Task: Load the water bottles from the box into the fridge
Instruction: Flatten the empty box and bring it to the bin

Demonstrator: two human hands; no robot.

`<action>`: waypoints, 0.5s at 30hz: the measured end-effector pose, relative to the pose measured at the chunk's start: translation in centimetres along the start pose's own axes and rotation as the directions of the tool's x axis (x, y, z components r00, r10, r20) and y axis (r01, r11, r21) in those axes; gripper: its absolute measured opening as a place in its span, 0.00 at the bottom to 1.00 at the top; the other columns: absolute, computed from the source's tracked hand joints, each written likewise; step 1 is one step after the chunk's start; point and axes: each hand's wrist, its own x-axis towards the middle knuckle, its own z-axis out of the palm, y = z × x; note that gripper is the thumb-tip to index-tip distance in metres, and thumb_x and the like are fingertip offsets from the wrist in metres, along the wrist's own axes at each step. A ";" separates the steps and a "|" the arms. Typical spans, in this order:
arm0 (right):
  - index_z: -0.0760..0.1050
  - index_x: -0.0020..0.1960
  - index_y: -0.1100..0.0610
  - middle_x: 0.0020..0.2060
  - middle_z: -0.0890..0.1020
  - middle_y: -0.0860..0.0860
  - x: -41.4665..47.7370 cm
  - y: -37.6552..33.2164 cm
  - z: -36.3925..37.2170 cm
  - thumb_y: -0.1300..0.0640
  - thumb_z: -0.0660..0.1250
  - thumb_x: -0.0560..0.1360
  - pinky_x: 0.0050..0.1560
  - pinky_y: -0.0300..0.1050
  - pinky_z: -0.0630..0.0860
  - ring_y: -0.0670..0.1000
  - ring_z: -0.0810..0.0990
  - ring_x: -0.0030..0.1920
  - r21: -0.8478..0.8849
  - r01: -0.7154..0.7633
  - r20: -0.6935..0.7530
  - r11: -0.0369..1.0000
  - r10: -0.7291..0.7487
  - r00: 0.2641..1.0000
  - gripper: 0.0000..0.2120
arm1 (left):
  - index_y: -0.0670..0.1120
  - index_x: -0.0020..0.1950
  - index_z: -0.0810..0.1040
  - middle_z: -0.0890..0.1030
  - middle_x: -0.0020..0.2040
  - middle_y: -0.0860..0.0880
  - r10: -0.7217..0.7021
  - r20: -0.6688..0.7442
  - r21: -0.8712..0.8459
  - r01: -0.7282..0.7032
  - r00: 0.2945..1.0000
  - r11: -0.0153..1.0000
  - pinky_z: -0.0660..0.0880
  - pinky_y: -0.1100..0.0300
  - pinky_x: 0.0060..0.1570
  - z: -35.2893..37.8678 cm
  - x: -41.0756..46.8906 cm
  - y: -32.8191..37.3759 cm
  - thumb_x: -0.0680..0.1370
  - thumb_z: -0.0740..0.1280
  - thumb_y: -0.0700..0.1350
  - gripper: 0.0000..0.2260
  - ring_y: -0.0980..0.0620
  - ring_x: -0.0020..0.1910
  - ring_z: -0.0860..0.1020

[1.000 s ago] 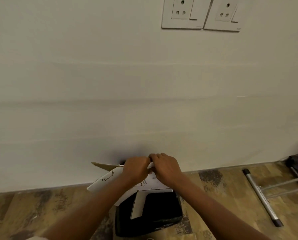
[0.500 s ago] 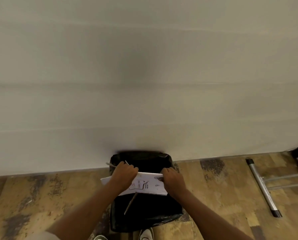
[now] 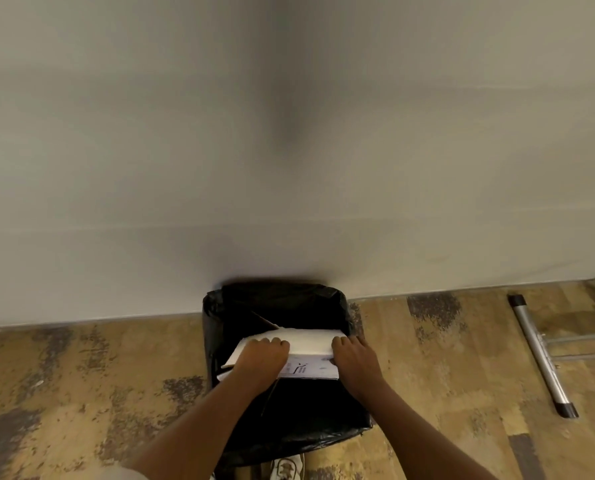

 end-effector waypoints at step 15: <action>0.77 0.48 0.59 0.40 0.81 0.57 3.7 -1.4 7.3 0.59 0.77 0.63 0.36 0.50 0.77 0.58 0.79 0.43 -0.121 -0.008 0.232 0.993 0.036 0.972 0.15 | 0.43 0.68 0.64 0.72 0.62 0.42 -0.074 0.006 -0.031 0.074 0.997 0.997 0.67 0.44 0.58 8.1 4.7 0.7 0.76 0.62 0.38 0.20 0.39 0.60 0.73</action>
